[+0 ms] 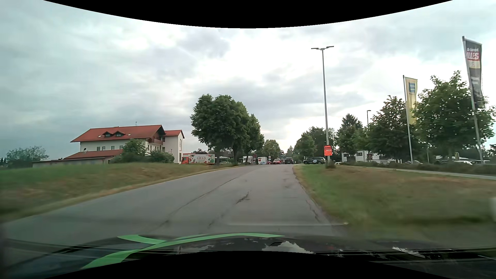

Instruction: Follow the waypoints while adhering to traffic rules and regulations

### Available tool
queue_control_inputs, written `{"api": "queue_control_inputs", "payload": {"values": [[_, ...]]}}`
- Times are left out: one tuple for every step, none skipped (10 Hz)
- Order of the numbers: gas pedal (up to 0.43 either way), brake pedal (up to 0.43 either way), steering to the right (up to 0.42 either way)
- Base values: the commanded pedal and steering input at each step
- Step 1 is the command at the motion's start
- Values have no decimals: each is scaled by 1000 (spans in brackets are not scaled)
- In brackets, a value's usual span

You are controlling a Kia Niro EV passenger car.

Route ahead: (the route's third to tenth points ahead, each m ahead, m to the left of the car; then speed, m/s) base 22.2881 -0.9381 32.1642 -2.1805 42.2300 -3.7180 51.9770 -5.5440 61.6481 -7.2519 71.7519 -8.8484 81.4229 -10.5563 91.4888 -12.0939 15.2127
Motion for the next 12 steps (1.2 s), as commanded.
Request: {"api": "queue_control_inputs", "payload": {"values": [[177, 0, 27], [177, 0, 27], [177, 0, 27], [177, 0, 26], [157, 0, 23], [150, 0, 20], [150, 0, 20], [138, 0, 20], [138, 0, 20], [157, 0, 19], [177, 0, 19], [189, 0, 19]]}}
